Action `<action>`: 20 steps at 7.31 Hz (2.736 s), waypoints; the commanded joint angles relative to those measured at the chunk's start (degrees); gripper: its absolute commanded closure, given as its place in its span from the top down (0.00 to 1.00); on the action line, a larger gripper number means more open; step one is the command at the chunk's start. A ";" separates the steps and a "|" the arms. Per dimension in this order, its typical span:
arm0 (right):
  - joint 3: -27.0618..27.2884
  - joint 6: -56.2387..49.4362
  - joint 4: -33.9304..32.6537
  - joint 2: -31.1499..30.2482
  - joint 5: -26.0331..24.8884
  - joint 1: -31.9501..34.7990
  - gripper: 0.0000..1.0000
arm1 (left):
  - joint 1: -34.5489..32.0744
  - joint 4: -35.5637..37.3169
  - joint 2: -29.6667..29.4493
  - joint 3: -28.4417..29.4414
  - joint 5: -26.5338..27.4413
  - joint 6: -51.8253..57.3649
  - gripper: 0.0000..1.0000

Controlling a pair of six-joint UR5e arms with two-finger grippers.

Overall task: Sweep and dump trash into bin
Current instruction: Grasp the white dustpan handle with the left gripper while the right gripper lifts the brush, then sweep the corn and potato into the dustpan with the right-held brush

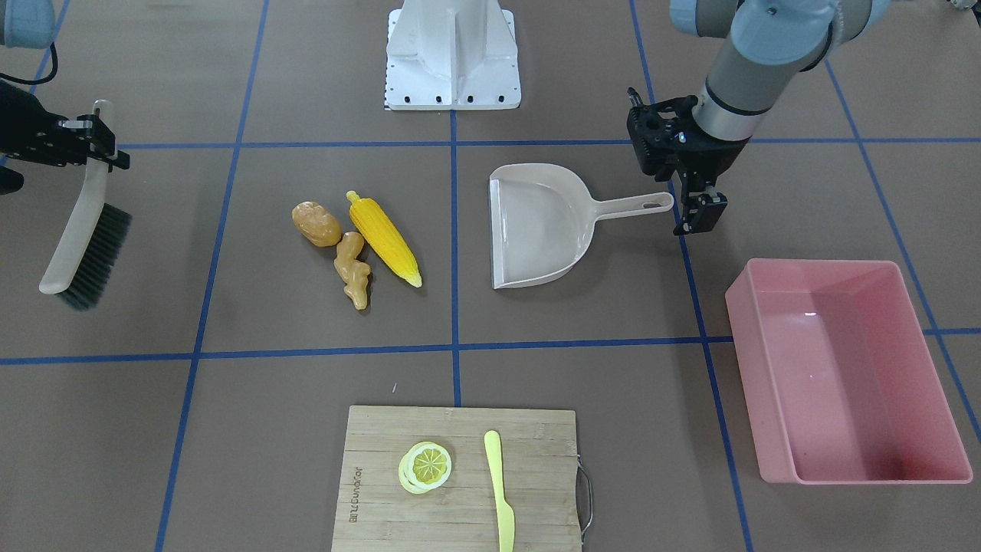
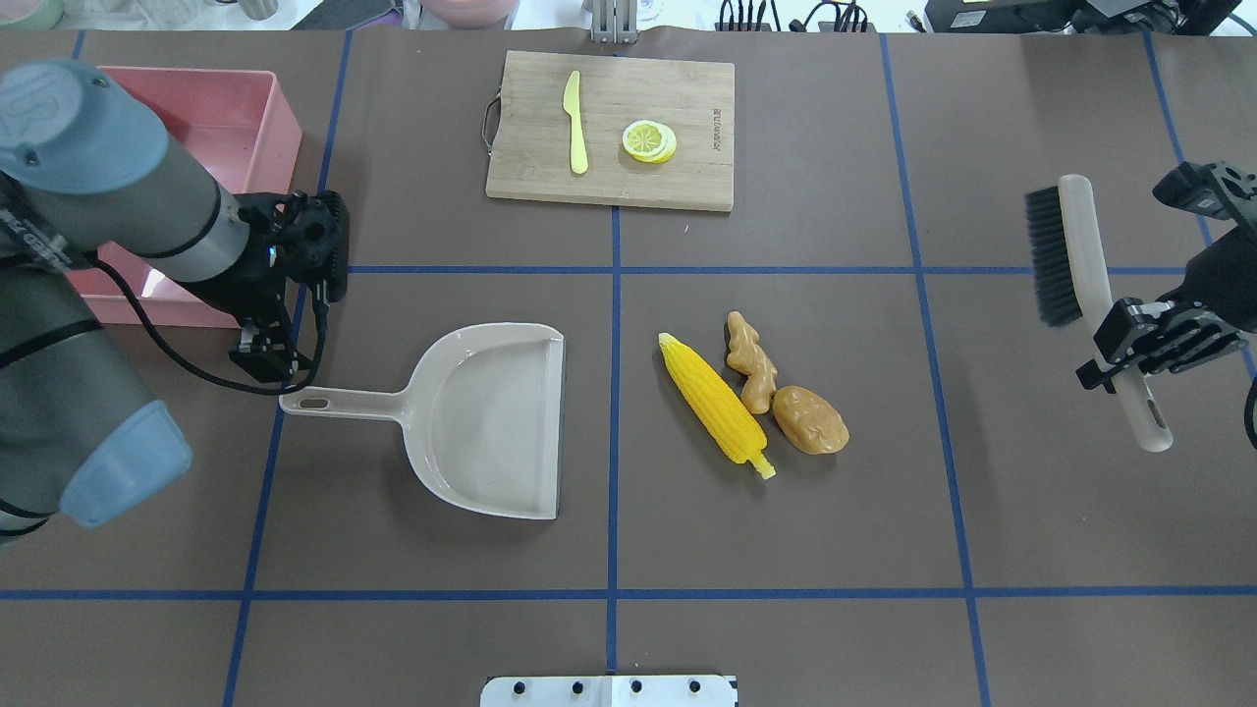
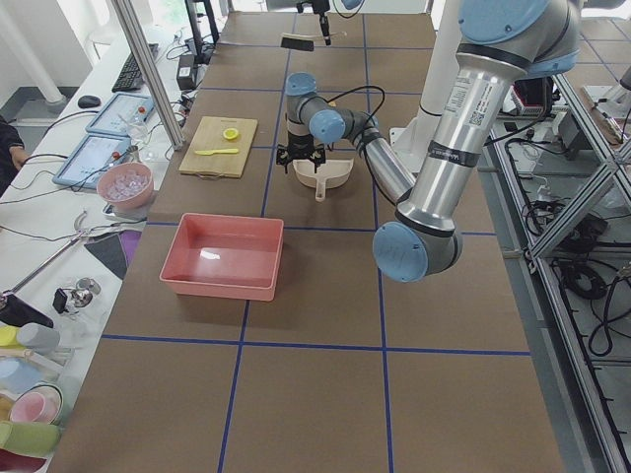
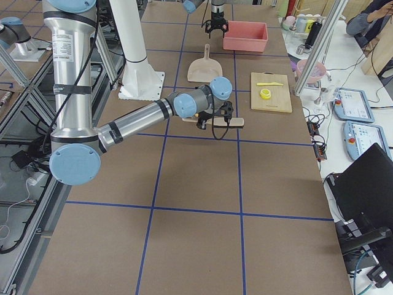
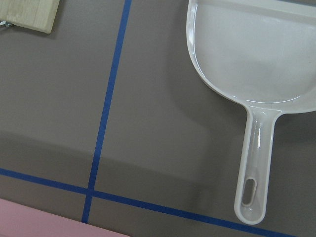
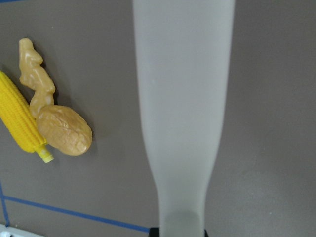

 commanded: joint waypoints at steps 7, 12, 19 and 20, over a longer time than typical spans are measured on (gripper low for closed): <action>-10.43 38.54 44.84 -0.12 -8.43 -21.79 0.00 | 7.05 -2.90 -0.40 7.15 -0.28 -0.65 0.99; -10.97 39.45 45.40 0.58 -6.36 -24.20 0.00 | 8.38 -8.10 -0.31 10.67 -0.28 -0.56 0.99; -15.96 41.04 45.22 8.82 -6.45 -30.00 0.00 | 6.03 -6.81 0.04 7.35 -0.28 -0.56 0.00; -17.72 41.03 45.22 11.63 -6.62 -30.35 0.00 | 4.53 2.35 -1.70 4.37 -0.28 -0.04 0.00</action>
